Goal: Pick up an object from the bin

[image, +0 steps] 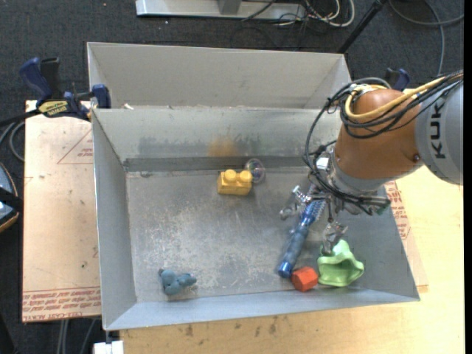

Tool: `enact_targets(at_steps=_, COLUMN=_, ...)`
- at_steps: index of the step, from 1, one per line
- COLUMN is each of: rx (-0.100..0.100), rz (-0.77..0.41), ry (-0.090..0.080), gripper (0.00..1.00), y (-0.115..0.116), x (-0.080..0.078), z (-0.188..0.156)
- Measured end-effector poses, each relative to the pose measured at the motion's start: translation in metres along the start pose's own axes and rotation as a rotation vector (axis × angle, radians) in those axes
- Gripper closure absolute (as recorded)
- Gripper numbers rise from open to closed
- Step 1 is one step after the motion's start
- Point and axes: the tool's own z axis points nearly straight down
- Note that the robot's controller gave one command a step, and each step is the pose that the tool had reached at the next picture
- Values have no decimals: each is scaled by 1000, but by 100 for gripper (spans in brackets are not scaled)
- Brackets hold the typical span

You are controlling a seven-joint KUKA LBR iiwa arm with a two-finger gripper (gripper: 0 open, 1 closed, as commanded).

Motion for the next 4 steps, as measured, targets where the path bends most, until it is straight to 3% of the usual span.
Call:
enact_targets(at_steps=1, rx=4, rz=-293, ry=-10, gripper=0, y=-53, x=13, z=48)
enact_targets(at_steps=2, rx=10, rz=-297, ry=-12, gripper=100, y=-55, x=12, z=46)
enact_targets(at_steps=3, rx=9, rz=-275, ry=-8, gripper=100, y=-46, x=-9, z=-61)
enact_targets(at_steps=4, rx=9, rz=-600, ry=-6, gripper=100, y=-55, x=-11, z=-179)
